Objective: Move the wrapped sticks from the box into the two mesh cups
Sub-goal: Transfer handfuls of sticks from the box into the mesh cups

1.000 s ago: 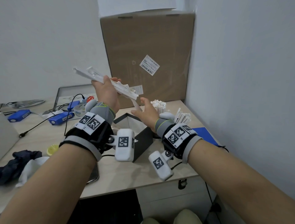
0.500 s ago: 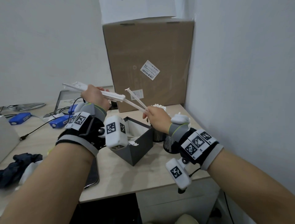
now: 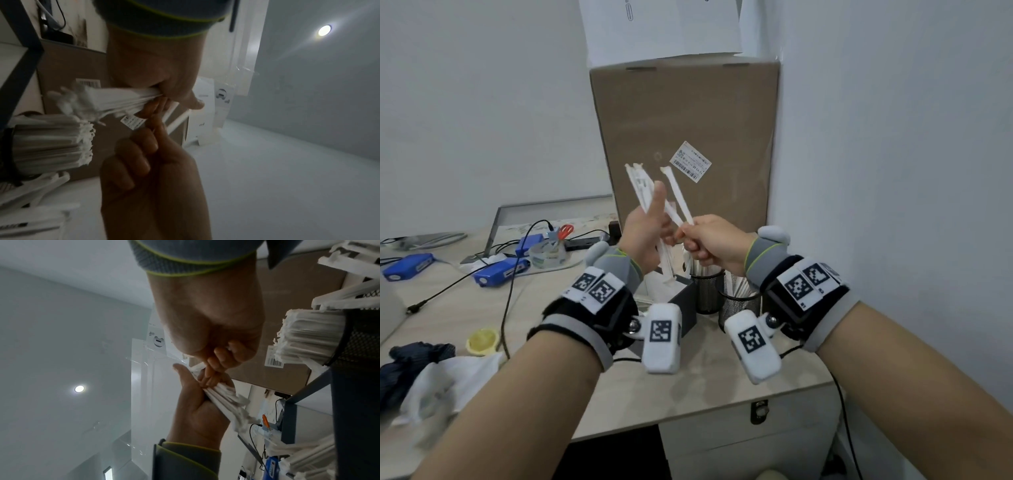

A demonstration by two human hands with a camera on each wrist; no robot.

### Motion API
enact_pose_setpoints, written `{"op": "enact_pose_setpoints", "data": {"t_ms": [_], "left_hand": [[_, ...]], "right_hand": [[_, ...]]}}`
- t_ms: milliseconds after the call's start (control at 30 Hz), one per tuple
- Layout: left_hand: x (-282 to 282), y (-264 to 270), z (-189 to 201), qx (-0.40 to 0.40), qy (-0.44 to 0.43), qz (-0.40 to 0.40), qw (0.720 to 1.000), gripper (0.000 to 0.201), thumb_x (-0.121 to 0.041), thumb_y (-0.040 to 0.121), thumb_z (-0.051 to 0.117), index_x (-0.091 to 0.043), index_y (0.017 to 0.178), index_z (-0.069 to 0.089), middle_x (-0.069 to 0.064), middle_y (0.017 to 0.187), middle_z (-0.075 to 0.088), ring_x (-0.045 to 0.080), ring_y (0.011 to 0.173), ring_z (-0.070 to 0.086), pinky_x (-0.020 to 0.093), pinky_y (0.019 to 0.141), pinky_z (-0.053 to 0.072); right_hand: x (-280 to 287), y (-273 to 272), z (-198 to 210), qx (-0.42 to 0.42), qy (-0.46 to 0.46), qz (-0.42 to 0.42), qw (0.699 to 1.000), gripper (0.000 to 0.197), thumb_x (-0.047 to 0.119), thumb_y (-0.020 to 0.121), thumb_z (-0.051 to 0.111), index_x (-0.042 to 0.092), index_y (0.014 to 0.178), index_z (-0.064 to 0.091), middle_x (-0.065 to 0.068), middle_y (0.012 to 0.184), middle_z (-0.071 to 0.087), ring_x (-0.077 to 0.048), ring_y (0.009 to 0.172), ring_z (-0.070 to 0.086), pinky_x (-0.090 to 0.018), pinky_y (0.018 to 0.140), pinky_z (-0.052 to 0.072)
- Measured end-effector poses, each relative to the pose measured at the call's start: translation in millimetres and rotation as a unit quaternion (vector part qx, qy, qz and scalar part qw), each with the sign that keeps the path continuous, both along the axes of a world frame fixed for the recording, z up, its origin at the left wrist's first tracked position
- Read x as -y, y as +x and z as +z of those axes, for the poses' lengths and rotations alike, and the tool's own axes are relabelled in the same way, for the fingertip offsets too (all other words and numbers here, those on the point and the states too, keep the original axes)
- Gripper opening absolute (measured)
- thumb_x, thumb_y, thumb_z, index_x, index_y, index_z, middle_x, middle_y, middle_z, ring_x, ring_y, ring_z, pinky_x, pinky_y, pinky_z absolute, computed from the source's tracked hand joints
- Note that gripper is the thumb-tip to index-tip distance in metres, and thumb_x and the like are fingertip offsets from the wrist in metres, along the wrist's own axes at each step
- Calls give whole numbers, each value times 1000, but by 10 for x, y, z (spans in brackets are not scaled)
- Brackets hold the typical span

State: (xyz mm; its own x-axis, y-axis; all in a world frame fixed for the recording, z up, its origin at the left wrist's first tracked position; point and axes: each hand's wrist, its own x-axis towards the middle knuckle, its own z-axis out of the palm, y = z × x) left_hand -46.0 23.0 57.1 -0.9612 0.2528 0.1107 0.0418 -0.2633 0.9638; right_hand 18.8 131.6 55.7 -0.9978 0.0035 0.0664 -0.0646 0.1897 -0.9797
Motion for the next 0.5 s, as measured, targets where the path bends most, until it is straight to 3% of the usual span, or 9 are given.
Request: {"op": "enact_pose_setpoints", "data": {"t_ms": [100, 167, 233, 333, 433, 500], "left_hand": [[-73, 20, -51, -26, -44, -14, 999, 42, -48, 84, 64, -15, 65, 46, 1, 47, 38, 13, 38, 35, 21, 41, 29], [-90, -1, -81, -19, -47, -23, 998, 36, -35, 84, 69, -16, 65, 45, 5, 50, 38, 14, 36, 33, 19, 38, 28], [-120, 18, -95, -4, -48, -7, 999, 23, -24, 87, 65, -11, 76, 50, 7, 55, 38, 14, 35, 34, 18, 37, 28], [-167, 36, -121, 14, -62, 13, 998, 21, -26, 89, 53, -6, 94, 53, 12, 68, 47, 22, 52, 46, 25, 45, 37], [-163, 20, -90, 26, -19, 54, 998, 16, -19, 93, 44, -8, 84, 50, 5, 66, 50, 18, 56, 47, 25, 51, 40], [-144, 7, -39, 38, 36, 72, 996, 11, -15, 94, 43, -8, 87, 48, 3, 65, 51, 15, 55, 49, 23, 50, 42]], "right_hand": [[2, 22, 3, 12, 69, -6, 998, 26, 15, 97, 36, 15, 76, 52, 1, 58, 37, -9, 43, 27, -20, 40, 18], [9, 39, 0, 13, 132, -10, 991, 29, 19, 99, 34, 14, 78, 53, -1, 59, 40, -12, 45, 30, -21, 42, 23], [13, 45, -8, 10, 202, -14, 979, 29, 23, 101, 33, 11, 85, 55, -3, 62, 45, -15, 49, 37, -25, 46, 30], [1, 62, -34, -6, 262, -20, 965, 24, 26, 100, 37, 10, 92, 53, -2, 64, 53, -18, 53, 51, -27, 51, 39], [-30, 73, -129, -39, 239, -80, 967, 23, 29, 97, 44, 10, 91, 55, 0, 70, 60, -21, 67, 61, -28, 59, 44], [-85, 60, -242, -62, 141, -165, 974, 28, 31, 96, 46, 6, 95, 59, 0, 80, 62, -23, 82, 62, -32, 71, 45]]}}
